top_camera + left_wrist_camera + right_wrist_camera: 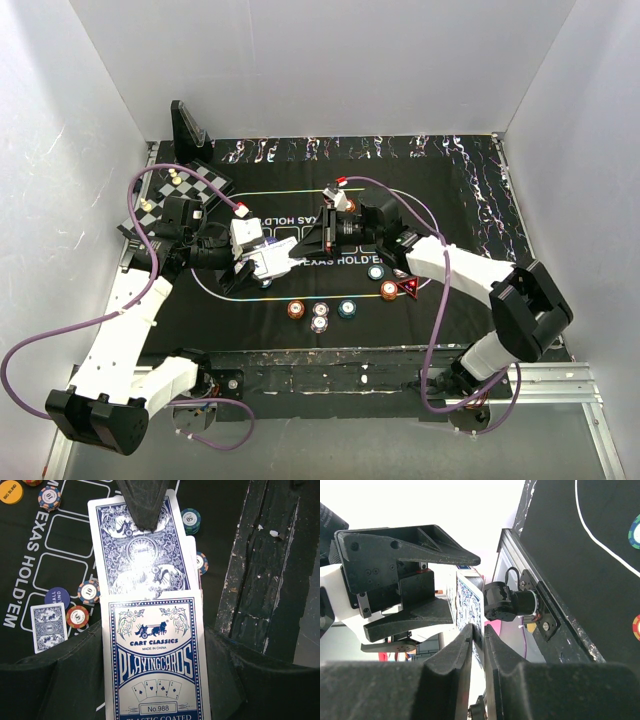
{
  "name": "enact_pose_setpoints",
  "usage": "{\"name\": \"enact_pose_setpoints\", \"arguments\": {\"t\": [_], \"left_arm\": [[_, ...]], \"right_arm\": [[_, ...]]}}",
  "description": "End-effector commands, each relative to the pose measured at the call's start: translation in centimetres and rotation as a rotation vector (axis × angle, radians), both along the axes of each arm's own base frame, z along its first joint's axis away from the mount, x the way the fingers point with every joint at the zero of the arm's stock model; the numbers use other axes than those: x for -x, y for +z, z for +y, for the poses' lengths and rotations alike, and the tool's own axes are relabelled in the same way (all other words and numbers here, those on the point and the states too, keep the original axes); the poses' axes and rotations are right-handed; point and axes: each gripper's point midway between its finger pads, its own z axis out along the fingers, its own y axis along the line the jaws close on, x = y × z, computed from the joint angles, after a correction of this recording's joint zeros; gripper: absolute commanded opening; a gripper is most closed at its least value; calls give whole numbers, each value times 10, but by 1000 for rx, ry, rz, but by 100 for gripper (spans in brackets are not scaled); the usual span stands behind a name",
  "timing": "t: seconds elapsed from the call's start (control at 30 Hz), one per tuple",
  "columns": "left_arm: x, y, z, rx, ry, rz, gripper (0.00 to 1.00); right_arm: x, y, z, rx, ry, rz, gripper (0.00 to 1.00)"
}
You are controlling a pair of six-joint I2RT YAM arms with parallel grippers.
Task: Distribute texas hold em gaming equipment
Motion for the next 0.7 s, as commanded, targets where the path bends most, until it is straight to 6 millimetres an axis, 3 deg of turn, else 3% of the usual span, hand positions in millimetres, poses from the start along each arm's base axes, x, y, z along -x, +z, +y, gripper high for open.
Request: {"name": "enact_pose_setpoints", "arguments": {"t": [0.0, 0.37, 0.5, 0.67], "left_arm": [[1, 28, -9, 71, -36, -77, 17], [0, 23, -9, 67, -32, -67, 17], [-1, 22, -8, 64, -32, -70, 17], [0, 21, -8, 58, -32, -69, 17]], "right_arm": [[-5, 7, -12, -9, -34, -36, 18], [-20, 16, -40, -16, -97, -45, 1], [-37, 27, -58, -34, -147, -60, 1], [-75, 35, -85, -26, -219, -77, 1]]}}
